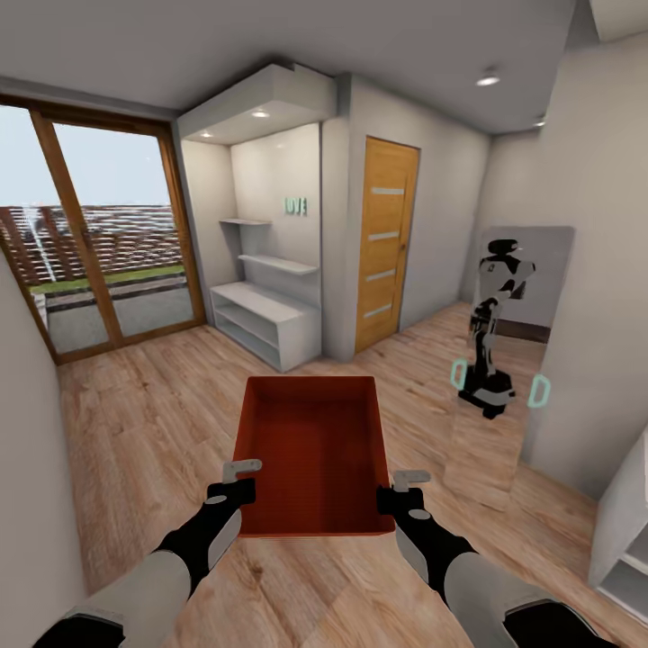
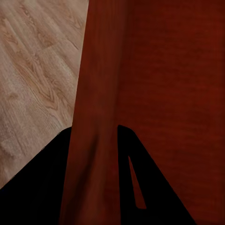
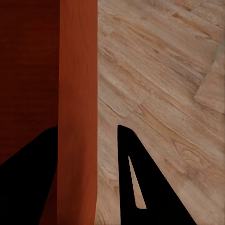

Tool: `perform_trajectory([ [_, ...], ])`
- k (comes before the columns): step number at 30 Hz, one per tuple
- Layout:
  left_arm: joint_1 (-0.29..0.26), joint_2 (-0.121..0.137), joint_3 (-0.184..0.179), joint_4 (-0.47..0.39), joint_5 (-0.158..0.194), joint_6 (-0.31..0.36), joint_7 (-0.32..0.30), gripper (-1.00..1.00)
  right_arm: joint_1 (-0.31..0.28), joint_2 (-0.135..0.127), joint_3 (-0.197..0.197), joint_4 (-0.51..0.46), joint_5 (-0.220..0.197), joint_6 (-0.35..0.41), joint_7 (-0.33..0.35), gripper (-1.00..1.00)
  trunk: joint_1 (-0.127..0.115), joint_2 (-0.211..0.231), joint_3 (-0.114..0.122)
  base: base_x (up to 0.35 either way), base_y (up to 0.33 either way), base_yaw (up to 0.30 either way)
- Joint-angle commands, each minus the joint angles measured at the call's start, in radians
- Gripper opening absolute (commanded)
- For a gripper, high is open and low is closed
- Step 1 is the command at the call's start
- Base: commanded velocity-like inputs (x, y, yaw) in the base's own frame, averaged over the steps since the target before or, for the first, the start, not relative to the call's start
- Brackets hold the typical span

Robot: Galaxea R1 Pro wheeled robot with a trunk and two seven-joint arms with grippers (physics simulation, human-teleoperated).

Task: Move the two storage containers from the living room to the garage. In the garage, place one container on the floor and stack the other container on top of it (either order is fine).

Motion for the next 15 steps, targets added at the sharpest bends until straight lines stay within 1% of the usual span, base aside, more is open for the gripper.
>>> perform_trajectory([
  [1, -0.001, 0.048, 0.056, -0.004, -0.010, 0.007, 0.021, -1.00, -0.001, 0.000, 0.005, 0.000, -0.012, -0.002, -0.005, -1.00, 0.001, -0.002, -0.002, 0.323, 0.000, 0.000],
  [15, -0.001, 0.048, 0.056, -0.004, -0.010, 0.007, 0.021, -1.00, -0.001, 0.000, 0.005, 0.000, -0.012, -0.002, -0.005, -1.00, 0.001, -0.002, -0.002, 0.323, 0.000, 0.000],
])
